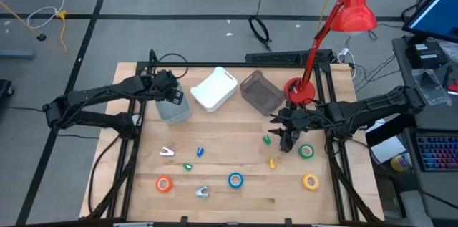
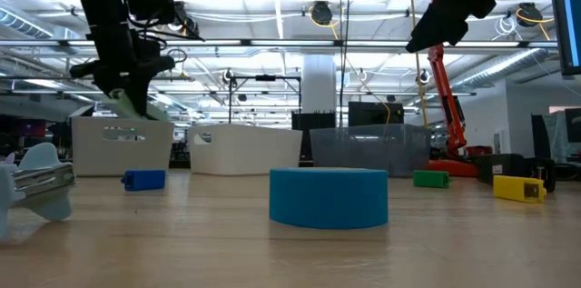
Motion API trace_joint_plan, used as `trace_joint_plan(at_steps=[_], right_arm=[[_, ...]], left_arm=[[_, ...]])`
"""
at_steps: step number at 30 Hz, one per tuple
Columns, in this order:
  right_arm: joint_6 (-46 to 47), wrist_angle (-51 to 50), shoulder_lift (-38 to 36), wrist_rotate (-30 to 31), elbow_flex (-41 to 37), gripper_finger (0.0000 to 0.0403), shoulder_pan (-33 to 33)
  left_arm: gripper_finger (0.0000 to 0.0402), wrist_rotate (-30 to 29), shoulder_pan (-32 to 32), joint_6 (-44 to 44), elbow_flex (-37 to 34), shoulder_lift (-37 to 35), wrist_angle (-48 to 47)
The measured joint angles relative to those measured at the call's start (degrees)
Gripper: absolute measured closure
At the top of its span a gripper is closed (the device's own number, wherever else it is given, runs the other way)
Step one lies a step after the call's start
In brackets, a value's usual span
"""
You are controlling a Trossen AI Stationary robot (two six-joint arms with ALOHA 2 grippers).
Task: Pick and place Stapler, Stapler remover, tape
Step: Put the large light green stapler into the gray bin
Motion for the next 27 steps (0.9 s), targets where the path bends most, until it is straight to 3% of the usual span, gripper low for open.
trace_joint_plan(at_steps=[11, 17, 27], right_arm=[[0.0, 0.0, 0.0, 0.15, 0.0, 0.0234, -0.02], [-0.07, 0.0, 0.0, 0.24, 0.0, 0.0234, -0.02], [-0.04, 0.15, 0.02, 0.24, 0.0, 0.0234, -0.02]], left_arm=[[0.0273, -4.87, -5.68, -24.8, -0.02, 0.01, -2.58], [0.0273, -7.41, -8.66, -30.94, -0.02, 1.88, -2.93], [0.0273, -9.56, -12.07, -40.63, -0.02, 11.62, -3.07]])
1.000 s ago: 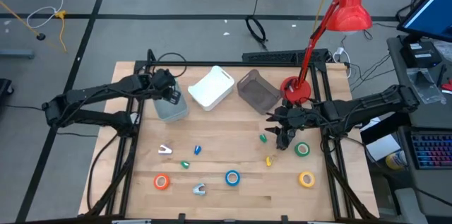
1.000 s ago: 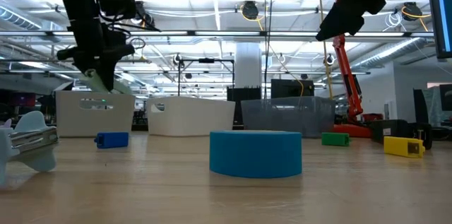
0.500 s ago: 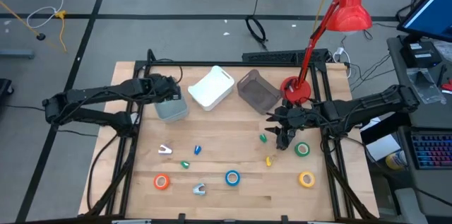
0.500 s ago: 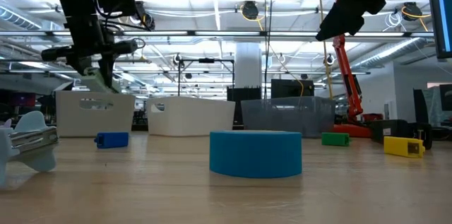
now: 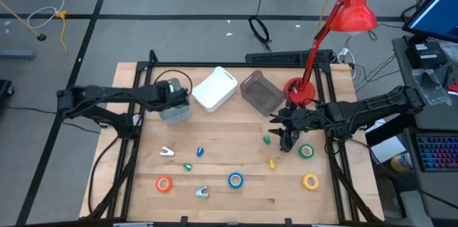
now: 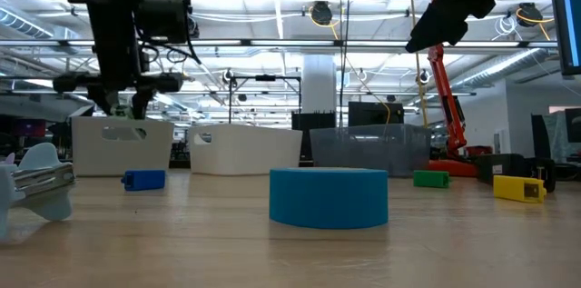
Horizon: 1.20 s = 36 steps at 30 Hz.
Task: Pick and place Stapler, Stapler remover, tape
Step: Put the large light green stapler into the gray bin
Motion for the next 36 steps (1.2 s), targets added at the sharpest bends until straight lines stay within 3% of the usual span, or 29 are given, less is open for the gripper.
trace_joint_plan(at_steps=[14, 36], right_arm=[[0.0, -0.12, 0.0, -0.17, 0.0, 0.0234, 0.0], [0.0, -0.08, 0.0, -0.24, 0.0, 0.0234, 0.0]], left_arm=[[0.0273, 0.14, -4.01, -11.8, 0.0, 1.21, -8.01], [0.0273, 0.62, -4.28, -10.83, 0.0, 1.21, -7.99]])
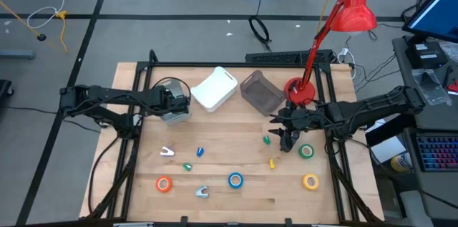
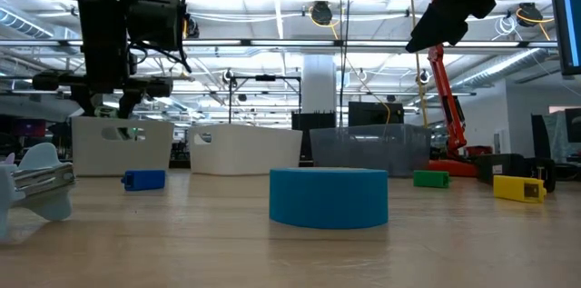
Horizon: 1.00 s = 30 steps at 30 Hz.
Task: Pick and place Stapler, Stapler remover, tape
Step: Put the large light green stapler into the gray bin, then put the blue small stapler into the gray bin
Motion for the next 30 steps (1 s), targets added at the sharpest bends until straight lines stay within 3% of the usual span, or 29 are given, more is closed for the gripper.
trace_joint_plan(at_steps=[9, 21, 30], right_arm=[[0.0, 0.0, 0.0, 0.0, 0.0, 0.0234, 0.0], [-0.02, 0.02, -0.02, -0.02, 0.0, 0.0234, 0.0], [-0.17, 0.0, -0.02, -0.04, 0.0, 0.0234, 0.0]], left_arm=[[0.0265, 1.44, 0.0, -1.05, 0.0, 0.0, 0.02], [0.0168, 1.51, 0.0, -1.64, 0.0, -0.04, 0.04], [0.0162, 0.64, 0.07, -0.56, 0.15, -4.33, 0.26]])
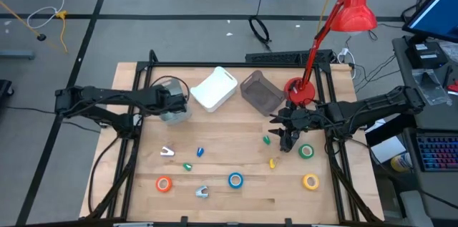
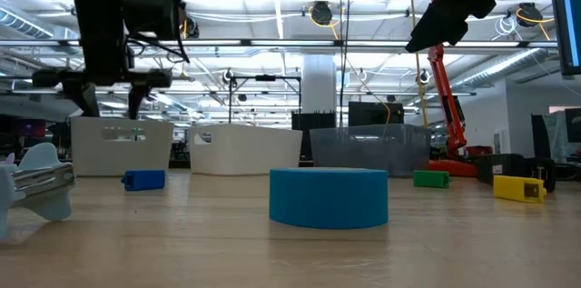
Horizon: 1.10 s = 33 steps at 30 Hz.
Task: Pick and place Stapler, Stapler remover, tape
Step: Put the blue small stapler into the gray bin
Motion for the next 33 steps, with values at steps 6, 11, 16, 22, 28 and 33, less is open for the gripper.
trace_joint_plan(at_steps=[6, 11, 16, 22, 28, 33], right_arm=[[0.0, -0.12, 0.0, 0.0, 0.0, 0.0234, 0.0], [0.03, -0.81, 0.0, 0.0, 0.0, 0.0234, 0.02], [0.15, -1.71, 0.0, -0.15, 0.0, 0.0234, 0.0], [0.13, -2.98, 0.0, -0.16, 0.0, 0.0234, 0.01], [-0.28, -3.82, 0.0, -0.15, 0.0, 0.0234, 0.02], [-1.99, -3.85, 0.0, -0.15, 0.0, 0.0234, 0.01]], left_arm=[[0.0163, -1.8, -0.17, 10.4, 3.1, -5.08, 2.54], [0.0163, -0.06, -2.36, 27.36, 5.44, -8.14, 12.54], [0.0163, 5.17, -6.85, 39.72, 6.35, -8.98, 22.62], [0.0162, 9.41, -13.82, 43.05, 6.36, -8.37, 27.15], [0.0162, 9.81, -21.03, 41.0, 6.34, -7.54, 27.9], [0.0162, 9.05, -25.59, 38.96, 6.32, -4.55, 31.41]])
